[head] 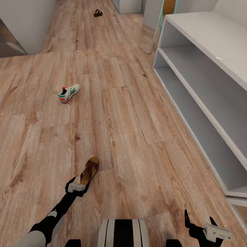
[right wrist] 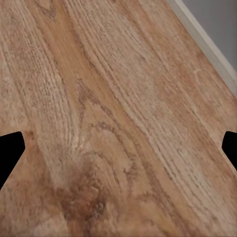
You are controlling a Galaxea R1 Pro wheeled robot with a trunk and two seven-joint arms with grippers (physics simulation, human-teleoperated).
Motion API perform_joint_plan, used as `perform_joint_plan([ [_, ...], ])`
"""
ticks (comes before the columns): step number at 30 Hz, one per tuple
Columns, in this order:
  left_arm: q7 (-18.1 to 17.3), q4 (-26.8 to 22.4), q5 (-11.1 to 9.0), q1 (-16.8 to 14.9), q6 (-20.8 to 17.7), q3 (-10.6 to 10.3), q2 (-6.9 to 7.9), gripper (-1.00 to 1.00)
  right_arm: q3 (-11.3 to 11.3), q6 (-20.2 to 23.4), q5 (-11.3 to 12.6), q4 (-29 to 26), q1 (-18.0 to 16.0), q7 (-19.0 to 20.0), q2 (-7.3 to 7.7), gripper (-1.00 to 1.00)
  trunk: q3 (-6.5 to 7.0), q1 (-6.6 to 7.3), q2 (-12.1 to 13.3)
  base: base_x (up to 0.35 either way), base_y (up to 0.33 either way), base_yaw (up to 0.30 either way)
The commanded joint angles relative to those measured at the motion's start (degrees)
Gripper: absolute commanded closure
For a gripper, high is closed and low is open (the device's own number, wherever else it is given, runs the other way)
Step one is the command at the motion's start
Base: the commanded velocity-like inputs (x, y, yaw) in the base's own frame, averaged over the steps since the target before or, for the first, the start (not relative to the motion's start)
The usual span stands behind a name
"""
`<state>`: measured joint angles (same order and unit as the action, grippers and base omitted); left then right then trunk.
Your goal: Pick up the two gym shoes and the two sandals from the corridor floor and place them onto the hallstand (shoe rack) in the corridor, making sure they are on the rack and not on the floor. Arrange them so the two gym shoes are next to each other and the two sandals are next to each other.
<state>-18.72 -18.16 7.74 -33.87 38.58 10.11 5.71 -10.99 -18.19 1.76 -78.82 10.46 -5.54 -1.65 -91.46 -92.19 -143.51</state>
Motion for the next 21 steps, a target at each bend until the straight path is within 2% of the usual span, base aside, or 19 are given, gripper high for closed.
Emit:
perform_joint_plan([
  [1,0.0,0.0,0.0,0.0,0.0,0.0,0.00,-1.00,0.0,0.0,0.0,0.0,0.0,0.0,0.00,-1.00,-0.05,0.00,0.0,0.000,0.000,0.000],
  [21,0.0,0.0,0.1,-0.1,0.0,0.0,-0.77,-1.00,0.0,0.0,0.0,0.1,0.0,0.0,-0.02,-1.00,-1.35,0.00,0.0,0.000,0.000,0.000],
])
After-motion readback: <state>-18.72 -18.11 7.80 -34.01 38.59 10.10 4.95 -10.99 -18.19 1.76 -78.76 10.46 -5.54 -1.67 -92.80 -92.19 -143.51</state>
